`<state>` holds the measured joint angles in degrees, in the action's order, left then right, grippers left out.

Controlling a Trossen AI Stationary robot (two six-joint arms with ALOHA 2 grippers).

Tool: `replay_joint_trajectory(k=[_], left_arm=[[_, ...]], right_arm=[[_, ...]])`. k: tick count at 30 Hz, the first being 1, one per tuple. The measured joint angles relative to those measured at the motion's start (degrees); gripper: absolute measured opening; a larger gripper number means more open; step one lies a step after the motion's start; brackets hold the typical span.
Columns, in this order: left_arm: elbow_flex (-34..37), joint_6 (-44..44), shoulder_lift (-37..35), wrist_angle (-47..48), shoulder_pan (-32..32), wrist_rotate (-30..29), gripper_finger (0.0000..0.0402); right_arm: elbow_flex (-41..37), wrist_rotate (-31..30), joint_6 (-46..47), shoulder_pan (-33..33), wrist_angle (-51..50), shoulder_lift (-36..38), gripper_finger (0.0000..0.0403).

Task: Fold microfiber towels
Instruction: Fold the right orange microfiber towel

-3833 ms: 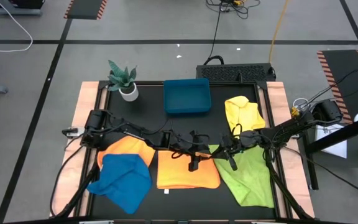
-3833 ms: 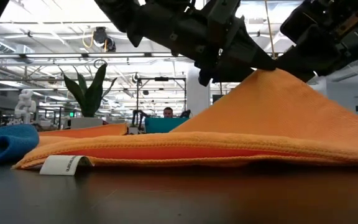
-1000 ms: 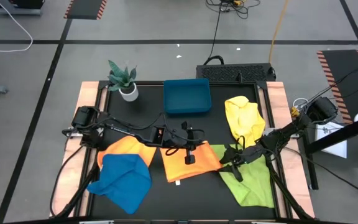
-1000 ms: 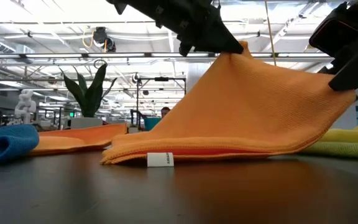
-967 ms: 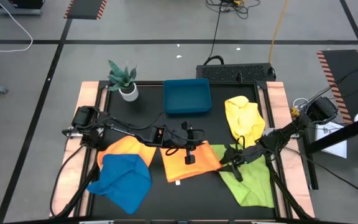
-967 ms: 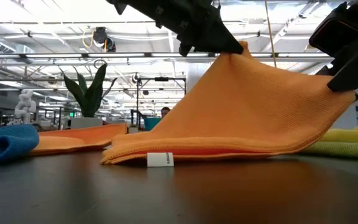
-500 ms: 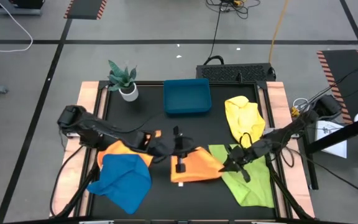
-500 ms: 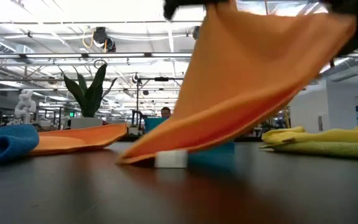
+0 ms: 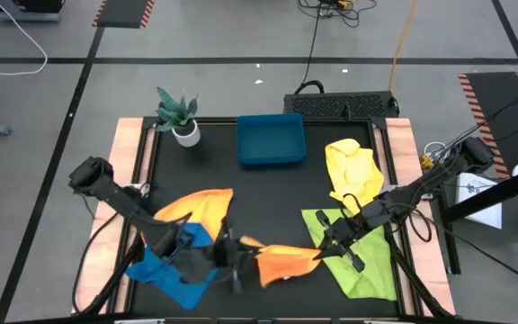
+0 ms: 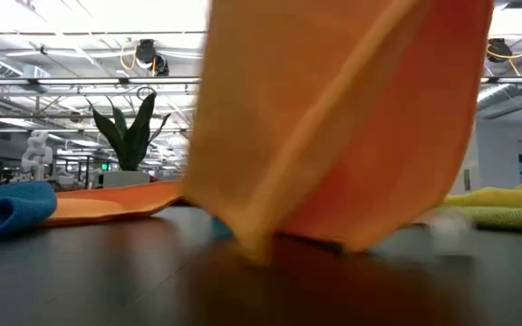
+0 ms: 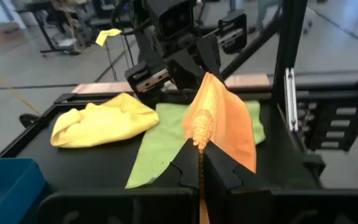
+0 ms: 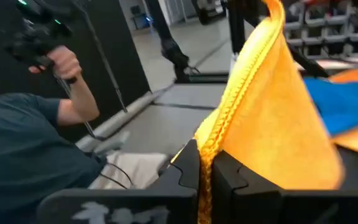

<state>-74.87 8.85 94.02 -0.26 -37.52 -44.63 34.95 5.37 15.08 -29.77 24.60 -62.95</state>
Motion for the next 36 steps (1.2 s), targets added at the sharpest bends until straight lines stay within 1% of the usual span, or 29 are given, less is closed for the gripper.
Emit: replay_joint_trajectory(k=[3,6,8,11,14,18,22,26,32,36], left_arm=[[0.0,0.32,-0.02,-3.69,-3.17,-3.67,0.0002],[0.0,-0.33,0.02,-7.53,-5.5,-4.56,0.0002],[-0.02,-1.31,0.02,-8.53,-6.4,-5.04,0.0003],[-0.02,-0.33,0.09,-7.45,-6.86,-7.21,0.0003],[-0.02,4.2,0.09,-2.93,-6.16,-8.19,0.0004],[-0.02,12.78,0.37,6.32,-3.97,-8.6,0.0004],[-0.02,20.44,0.39,15.92,-0.91,-8.69,0.0004],[0.0,25.32,0.42,23.12,2.8,-8.67,0.0004],[0.0,29.88,0.42,30.31,8.9,-7.64,0.0005],[0.02,31.51,0.44,33.63,12.65,-5.73,0.0005]], right_arm=[[2.03,3.5,0.84,0.01,0.73,-0.1,0.0001],[3.61,6.86,2.27,0.08,1.24,-0.12,0.0],[4.23,7.18,2.38,-0.19,0.67,-0.14,0.0],[4.34,6.27,2.96,-0.09,-1.42,-0.16,0.0],[4.34,3.33,3.75,0.8,-5.19,-0.14,0.0],[4.22,-0.66,4.34,2.66,-10.57,-0.1,0.0],[4.16,-4.87,4.26,6.0,-15.98,-0.1,0.0],[4.16,-7.94,3.75,10.1,-20.47,-0.1,0.0],[4.16,-8.29,0.99,17.13,-24.34,-0.07,0.0],[4.16,-8.35,-1.54,21.13,-26.37,-0.07,0.0]])
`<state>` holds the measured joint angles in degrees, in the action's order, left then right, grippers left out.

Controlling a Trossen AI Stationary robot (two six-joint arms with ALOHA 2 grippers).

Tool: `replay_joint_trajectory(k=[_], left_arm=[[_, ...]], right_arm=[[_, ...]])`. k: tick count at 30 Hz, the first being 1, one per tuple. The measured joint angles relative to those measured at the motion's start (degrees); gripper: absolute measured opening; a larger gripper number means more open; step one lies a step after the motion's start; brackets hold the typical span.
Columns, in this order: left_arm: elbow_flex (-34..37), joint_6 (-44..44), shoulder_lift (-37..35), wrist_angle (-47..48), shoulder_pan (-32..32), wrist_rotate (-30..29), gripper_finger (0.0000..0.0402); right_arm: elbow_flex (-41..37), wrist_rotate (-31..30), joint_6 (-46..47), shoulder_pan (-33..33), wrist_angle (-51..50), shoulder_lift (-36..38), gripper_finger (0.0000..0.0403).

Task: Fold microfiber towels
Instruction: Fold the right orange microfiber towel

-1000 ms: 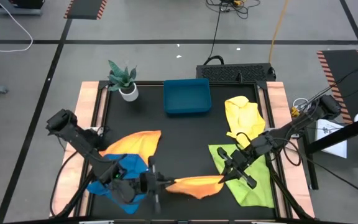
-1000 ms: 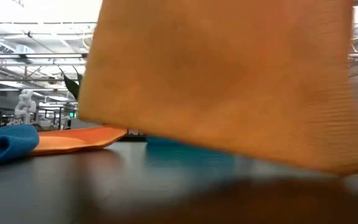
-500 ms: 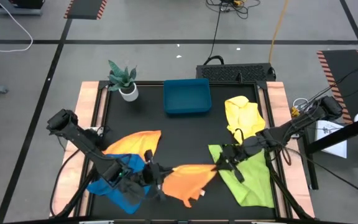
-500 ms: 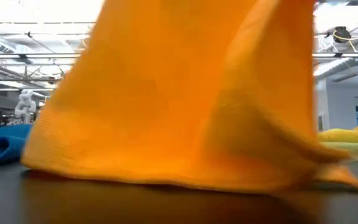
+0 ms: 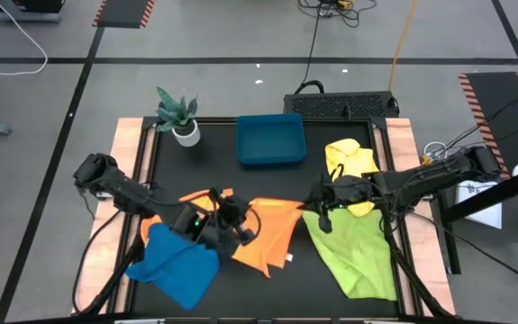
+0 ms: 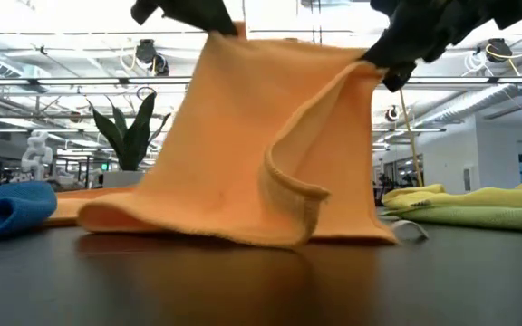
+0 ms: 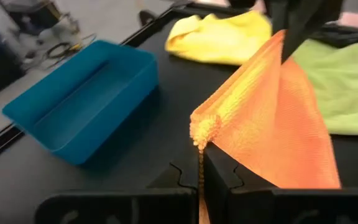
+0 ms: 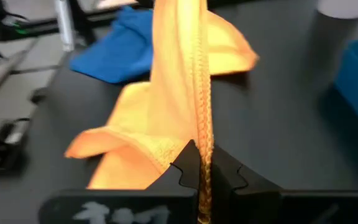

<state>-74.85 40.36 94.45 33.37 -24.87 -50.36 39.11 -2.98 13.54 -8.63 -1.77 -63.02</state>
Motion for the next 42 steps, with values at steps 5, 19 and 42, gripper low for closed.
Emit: replay_joint_trajectory(k=[5,19,42], left_arm=[[3.01,0.41,0.09,-1.17,4.25,4.35,0.0005],[20.65,-10.84,-0.42,-32.82,13.55,14.67,0.0005],[22.24,-14.39,-5.7,-36.09,9.55,9.71,0.0005]], right_arm=[[-1.43,0.0,-2.21,4.17,-1.32,0.0,0.0],[-7.87,-0.15,-5.88,11.32,3.28,-0.02,0.0],[-8.04,0.05,-7.98,11.34,2.03,5.61,0.016]])
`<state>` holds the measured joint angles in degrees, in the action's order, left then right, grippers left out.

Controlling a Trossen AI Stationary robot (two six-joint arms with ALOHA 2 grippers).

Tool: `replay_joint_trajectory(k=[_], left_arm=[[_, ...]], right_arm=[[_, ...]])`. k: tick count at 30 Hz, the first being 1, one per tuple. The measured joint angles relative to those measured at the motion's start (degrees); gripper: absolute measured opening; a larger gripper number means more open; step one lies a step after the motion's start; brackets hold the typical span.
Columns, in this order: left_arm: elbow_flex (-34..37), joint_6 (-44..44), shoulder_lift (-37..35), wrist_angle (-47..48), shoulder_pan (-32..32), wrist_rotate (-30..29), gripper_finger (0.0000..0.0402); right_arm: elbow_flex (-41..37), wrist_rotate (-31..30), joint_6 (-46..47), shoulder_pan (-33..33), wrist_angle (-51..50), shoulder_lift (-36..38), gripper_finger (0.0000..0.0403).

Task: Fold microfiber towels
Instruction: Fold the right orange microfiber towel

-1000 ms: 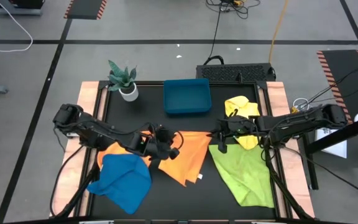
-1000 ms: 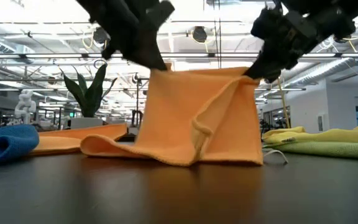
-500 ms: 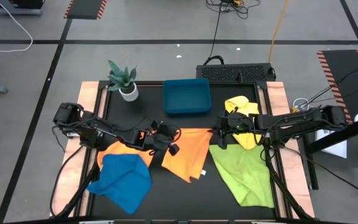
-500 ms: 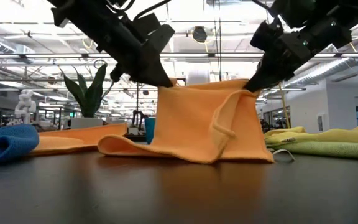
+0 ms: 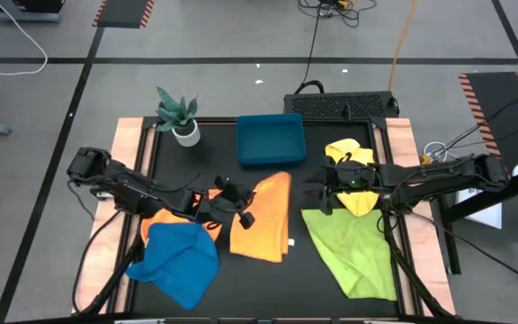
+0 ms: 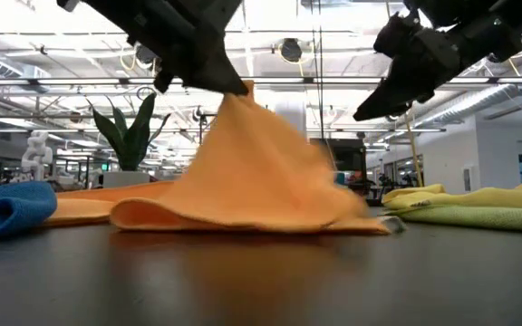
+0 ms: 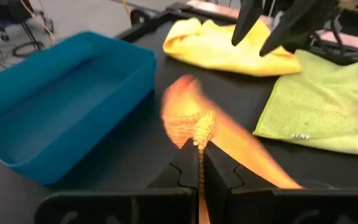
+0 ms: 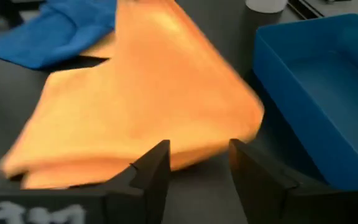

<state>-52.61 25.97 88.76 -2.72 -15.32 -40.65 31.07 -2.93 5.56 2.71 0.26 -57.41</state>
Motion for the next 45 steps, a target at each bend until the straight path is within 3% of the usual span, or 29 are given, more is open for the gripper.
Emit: replay_joint_trajectory(k=[5,12,20,33,40,45], left_arm=[[-0.01,-1.88,-2.83,0.04,-1.74,-1.5,0.0005],[-0.07,-6.89,-3.77,-0.36,-4.18,0.69,0.0005],[-0.1,-13.96,-3.75,-1.04,-6.97,5.76,0.0005],[-0.1,-23.42,-3.75,-2.1,-13.45,6.15,0.0005],[-0.1,-24.27,-3.75,-1.88,-15.47,5.85,0.0005],[-0.1,-23.77,-3.75,-1.36,-16.04,4.53,0.0005]], right_arm=[[-1.91,1.16,2.78,-3.71,5.46,0.27,0.0187],[-12.1,5.95,6.92,-7.31,29.44,-3.46,0.019],[-17.91,5.98,0.74,-5.97,47.84,-11.66,0.0208],[-10.0,6.4,-2.12,-2.62,61.67,-34.42,0.0308],[-3.11,17.2,-4.68,-1.21,64.98,-43.61,0.0313],[-0.44,21.19,-7.29,-2.26,65.11,-47.03,0.0312]])
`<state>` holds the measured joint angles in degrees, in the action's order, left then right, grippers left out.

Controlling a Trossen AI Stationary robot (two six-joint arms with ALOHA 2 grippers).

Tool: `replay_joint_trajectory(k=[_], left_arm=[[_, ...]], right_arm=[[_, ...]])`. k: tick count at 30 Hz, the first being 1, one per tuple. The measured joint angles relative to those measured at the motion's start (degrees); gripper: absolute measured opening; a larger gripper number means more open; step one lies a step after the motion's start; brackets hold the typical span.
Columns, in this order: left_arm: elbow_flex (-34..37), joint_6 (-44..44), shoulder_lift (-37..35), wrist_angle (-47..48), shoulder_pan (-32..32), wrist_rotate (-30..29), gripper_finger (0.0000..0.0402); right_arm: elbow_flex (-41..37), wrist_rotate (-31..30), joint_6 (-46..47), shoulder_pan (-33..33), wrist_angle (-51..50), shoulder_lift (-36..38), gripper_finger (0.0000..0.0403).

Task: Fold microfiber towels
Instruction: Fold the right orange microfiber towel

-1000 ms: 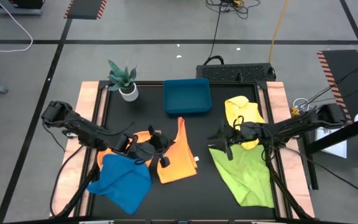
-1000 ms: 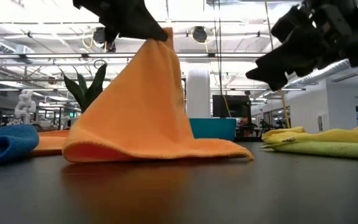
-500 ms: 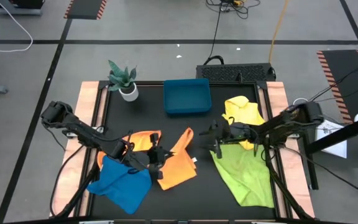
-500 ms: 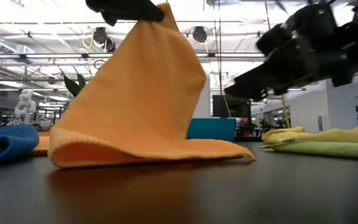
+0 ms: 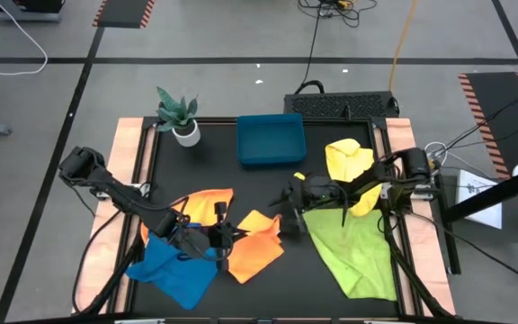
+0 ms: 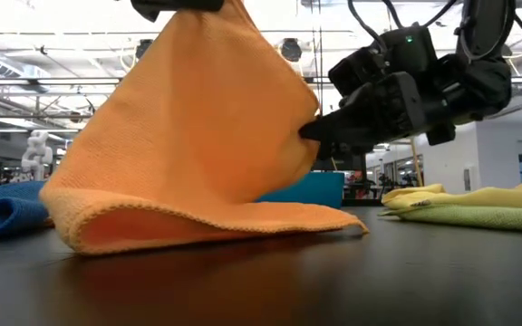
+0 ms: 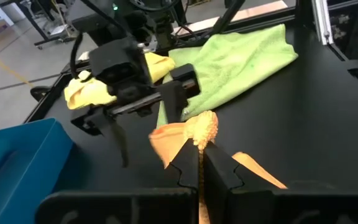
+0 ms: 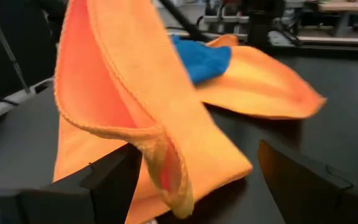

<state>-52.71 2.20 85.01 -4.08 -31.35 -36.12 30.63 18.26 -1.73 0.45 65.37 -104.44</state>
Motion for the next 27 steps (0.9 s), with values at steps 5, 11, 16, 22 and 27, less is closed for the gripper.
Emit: replay_joint_trajectory(k=[5,11,16,22,27], left_arm=[[0.01,0.94,0.0,0.97,-0.57,-2.04,0.0005],[0.02,2.37,0.02,2.47,-0.66,-5.08,0.0005],[0.02,2.69,0.02,2.45,-0.61,-6.98,0.0005],[0.02,2.82,0.02,2.56,-0.61,-8.98,0.0005],[0.02,3.23,0.02,2.56,-0.61,-11.49,0.0005]], right_arm=[[-0.99,0.0,0.41,-0.96,-0.42,-0.37,0.0286],[-2.87,-0.01,3.16,-1.4,-0.43,-0.39,0.0234],[-3.3,0.02,4.97,-1.36,0.21,-0.35,0.0192],[-3.3,0.04,8.2,-1.36,2.84,-0.34,0.0149],[-3.3,0.13,10.2,-1.36,4.33,-0.35,0.01]])
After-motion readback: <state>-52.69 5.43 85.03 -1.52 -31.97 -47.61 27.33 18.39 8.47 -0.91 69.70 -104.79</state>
